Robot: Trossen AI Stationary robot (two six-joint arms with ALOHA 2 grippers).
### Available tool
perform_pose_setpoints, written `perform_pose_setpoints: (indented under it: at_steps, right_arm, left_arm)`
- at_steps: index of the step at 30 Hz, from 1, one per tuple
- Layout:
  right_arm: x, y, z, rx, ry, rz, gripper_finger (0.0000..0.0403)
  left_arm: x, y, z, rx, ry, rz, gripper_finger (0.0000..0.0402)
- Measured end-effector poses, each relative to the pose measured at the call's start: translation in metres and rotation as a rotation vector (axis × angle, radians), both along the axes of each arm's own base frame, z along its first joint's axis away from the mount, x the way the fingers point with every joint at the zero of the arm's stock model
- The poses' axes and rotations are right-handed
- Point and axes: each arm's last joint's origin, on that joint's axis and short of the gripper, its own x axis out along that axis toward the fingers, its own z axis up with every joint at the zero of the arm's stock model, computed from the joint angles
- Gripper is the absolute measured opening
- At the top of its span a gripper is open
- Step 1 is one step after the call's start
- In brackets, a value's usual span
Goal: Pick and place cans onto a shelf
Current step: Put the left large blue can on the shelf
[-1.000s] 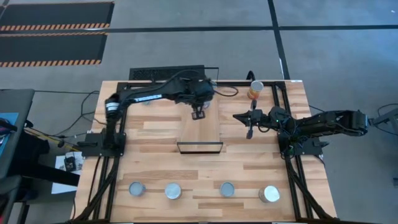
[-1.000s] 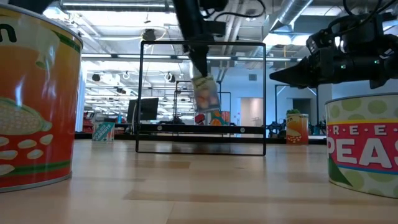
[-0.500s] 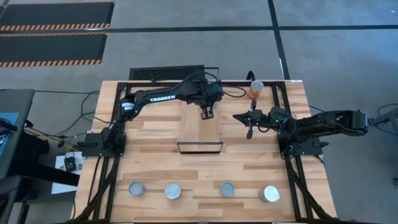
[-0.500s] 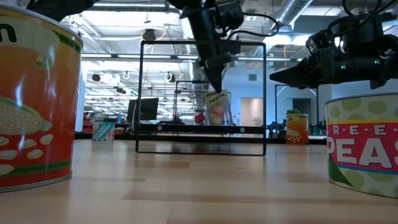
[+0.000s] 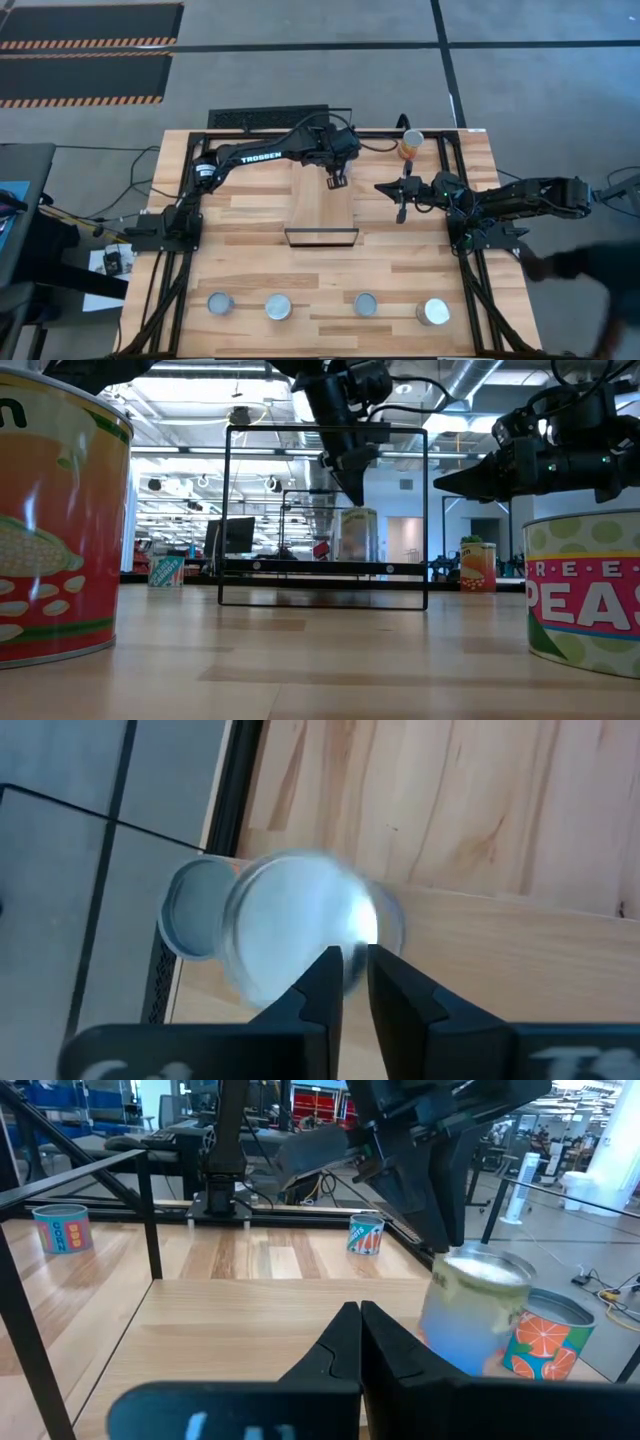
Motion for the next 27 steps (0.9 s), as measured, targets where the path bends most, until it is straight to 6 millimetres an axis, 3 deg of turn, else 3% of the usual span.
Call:
perform_pose_setpoints:
  at_steps: [9, 16, 22, 27]
  right_arm:
    - [0.0, 0.0, 0.0, 0.0, 0.0, 0.0, 0.0012]
    - [0.0, 0.0, 0.0, 0.0, -0.002, 0.0, 0.0012]
    - [0.0, 0.0, -0.001, 0.019, 0.005, 0.0, 0.0012]
    - [0.0, 0.001, -0.007, 0.042, 0.06, 0.006, 0.0012]
  left_arm:
    - [-0.003, 0.008, -0.003, -0.005, 0.003, 0.024, 0.0037]
    - [-0.003, 0.008, -0.002, 0.024, 0.015, 0.022, 0.0005]
    - [-0.015, 0.006, 0.026, 0.055, -0.057, 0.066, 0.0]
    - [-0.021, 0.0, 0.036, -0.006, -0.131, 0.036, 0.0]
